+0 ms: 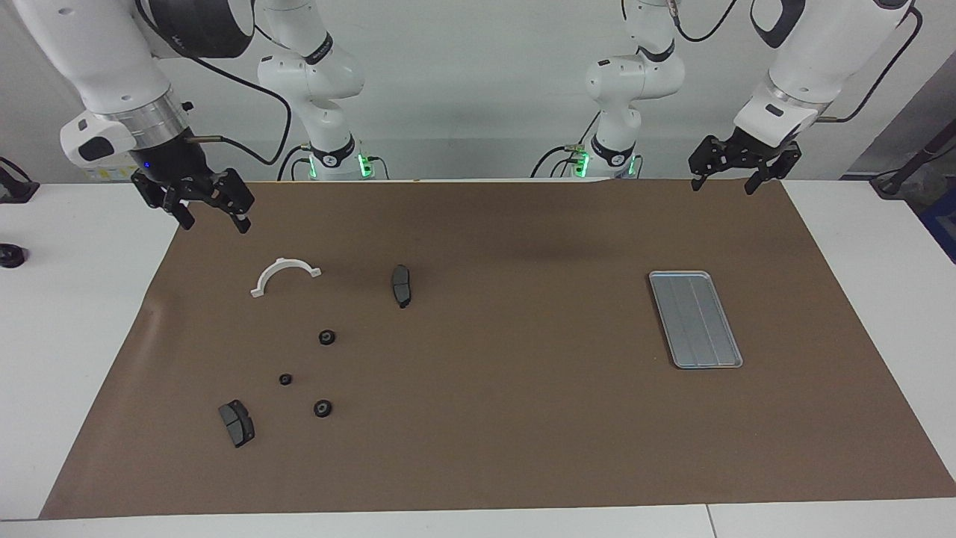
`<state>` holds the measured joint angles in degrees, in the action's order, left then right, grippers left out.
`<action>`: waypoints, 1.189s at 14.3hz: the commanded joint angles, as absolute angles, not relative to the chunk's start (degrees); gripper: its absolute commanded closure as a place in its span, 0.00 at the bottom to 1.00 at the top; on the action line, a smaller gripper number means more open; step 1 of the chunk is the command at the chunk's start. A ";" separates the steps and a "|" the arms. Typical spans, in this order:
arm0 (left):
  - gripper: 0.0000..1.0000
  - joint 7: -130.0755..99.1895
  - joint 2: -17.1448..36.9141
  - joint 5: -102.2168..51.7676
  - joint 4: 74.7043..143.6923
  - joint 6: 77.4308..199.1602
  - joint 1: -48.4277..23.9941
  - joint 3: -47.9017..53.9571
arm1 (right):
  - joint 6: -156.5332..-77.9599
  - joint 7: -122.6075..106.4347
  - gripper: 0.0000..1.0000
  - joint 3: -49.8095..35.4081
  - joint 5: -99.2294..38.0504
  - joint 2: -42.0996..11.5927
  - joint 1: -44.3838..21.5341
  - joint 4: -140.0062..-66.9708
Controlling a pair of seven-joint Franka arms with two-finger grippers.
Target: Place bearing gear from tray to pile
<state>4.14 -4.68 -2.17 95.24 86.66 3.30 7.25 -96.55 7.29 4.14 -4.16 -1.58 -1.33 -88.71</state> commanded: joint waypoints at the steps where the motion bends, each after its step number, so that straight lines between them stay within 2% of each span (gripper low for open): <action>1: 0.00 3.95 -6.50 -1.49 97.29 87.19 3.16 7.03 | -96.33 5.46 0.00 4.22 -5.45 -0.35 -1.05 -90.44; 5: 0.00 3.96 -6.50 -1.49 97.21 87.27 3.16 7.03 | -95.98 3.78 0.00 4.13 -5.01 0.52 -1.58 -92.02; 10: 0.00 3.87 -6.50 -1.49 97.21 87.19 3.16 7.03 | -91.50 1.24 0.00 4.13 -2.82 1.84 -1.58 -93.68; 17: 0.00 3.95 -6.50 -1.49 97.21 87.27 3.16 7.03 | -91.49 -0.08 0.00 4.13 0.53 4.22 -1.93 -98.17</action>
<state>4.14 -4.69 -2.17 95.26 86.66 3.30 7.25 -91.28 1.86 4.14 -0.54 2.09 -1.84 -95.38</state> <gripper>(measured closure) 0.000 0.000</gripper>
